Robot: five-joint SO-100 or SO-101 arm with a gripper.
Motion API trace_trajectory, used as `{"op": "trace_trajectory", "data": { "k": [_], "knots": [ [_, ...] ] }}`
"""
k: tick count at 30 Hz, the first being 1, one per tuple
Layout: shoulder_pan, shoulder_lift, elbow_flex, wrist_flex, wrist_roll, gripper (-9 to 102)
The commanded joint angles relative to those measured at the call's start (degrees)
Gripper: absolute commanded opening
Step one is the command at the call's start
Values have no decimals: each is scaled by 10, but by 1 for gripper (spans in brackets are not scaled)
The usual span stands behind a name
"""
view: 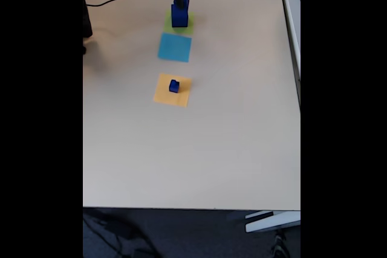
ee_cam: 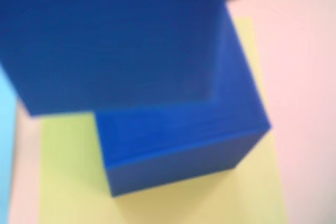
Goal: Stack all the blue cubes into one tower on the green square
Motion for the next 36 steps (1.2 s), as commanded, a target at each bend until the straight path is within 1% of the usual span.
{"op": "trace_trajectory", "data": {
  "k": [1,12,19,23,28,36],
  "knots": [
    [-11,-3,-45,-1,10,2],
    [-30,-55,-71,-2,20,2],
    [-7,-57,-69,-4,-37,2],
    [-2,-66,-66,-21,-75,2],
    [-6,-72,-67,-24,-93,2],
    [-27,-63,-68,-21,-90,2]
  ]
}}
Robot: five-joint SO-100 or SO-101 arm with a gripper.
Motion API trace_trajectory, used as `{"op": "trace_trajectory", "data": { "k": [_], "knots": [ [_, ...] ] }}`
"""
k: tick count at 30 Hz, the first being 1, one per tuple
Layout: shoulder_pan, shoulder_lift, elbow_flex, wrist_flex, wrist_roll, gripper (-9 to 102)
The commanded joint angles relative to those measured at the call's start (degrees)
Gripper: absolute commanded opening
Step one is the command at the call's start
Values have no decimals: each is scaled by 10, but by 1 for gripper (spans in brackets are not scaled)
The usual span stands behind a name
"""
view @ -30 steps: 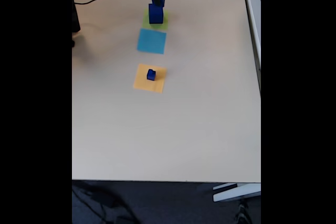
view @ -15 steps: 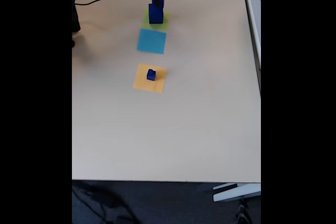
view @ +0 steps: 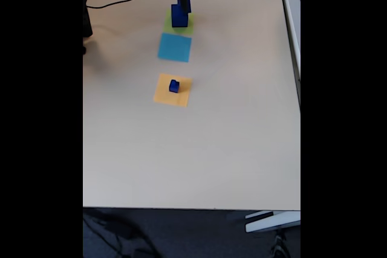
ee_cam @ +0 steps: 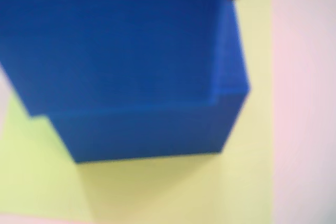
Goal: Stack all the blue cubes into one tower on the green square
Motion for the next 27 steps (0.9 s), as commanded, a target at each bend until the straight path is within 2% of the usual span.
{"op": "trace_trajectory", "data": {
  "k": [1,27],
  "knots": [
    [-11,17,-29,-7,-6,2],
    [-4,15,-25,26,21,2]
  ]
}}
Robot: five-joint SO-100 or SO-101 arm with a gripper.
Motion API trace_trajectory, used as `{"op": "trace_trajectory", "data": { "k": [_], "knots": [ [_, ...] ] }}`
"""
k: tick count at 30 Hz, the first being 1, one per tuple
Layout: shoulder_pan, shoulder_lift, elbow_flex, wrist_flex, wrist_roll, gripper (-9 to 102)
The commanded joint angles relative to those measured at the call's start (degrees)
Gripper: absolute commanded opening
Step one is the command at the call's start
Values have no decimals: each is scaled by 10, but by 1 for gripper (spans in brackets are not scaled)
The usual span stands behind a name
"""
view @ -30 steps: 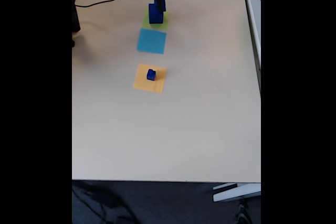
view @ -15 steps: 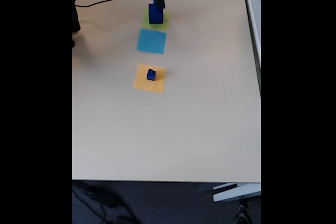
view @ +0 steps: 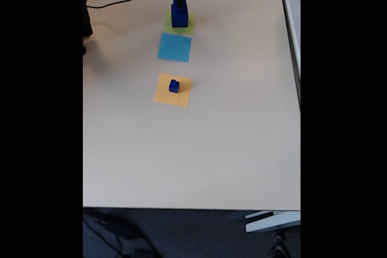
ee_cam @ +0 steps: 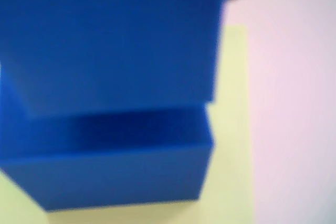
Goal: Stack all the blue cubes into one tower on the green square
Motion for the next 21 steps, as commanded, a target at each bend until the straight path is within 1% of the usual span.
{"op": "trace_trajectory", "data": {
  "k": [1,21],
  "knots": [
    [9,13,-25,1,-5,2],
    [7,-4,-24,-3,-5,2]
  ]
}}
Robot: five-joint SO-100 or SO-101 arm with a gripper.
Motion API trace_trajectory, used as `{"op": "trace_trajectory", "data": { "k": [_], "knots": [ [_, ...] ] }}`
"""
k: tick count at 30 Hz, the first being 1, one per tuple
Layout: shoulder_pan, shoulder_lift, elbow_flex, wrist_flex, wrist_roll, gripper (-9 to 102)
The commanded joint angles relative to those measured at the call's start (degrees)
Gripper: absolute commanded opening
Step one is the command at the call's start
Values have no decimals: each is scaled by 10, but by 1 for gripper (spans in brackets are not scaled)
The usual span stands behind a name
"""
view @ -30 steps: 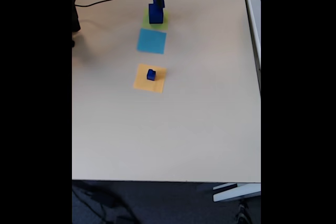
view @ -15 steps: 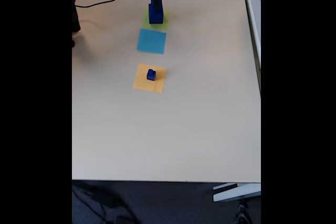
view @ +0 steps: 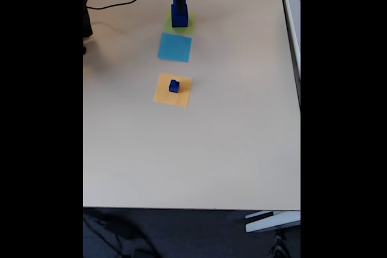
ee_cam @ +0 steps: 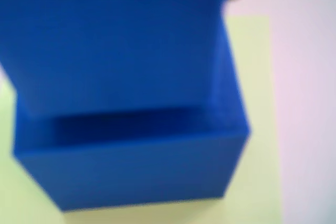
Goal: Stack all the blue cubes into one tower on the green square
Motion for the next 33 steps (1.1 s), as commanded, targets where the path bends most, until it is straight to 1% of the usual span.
{"op": "trace_trajectory", "data": {
  "k": [1,16,27,33],
  "knots": [
    [0,9,-24,-3,0,2],
    [0,9,-20,-3,0,4],
    [-1,11,-16,-4,1,8],
    [-1,12,-13,-5,3,13]
  ]
}}
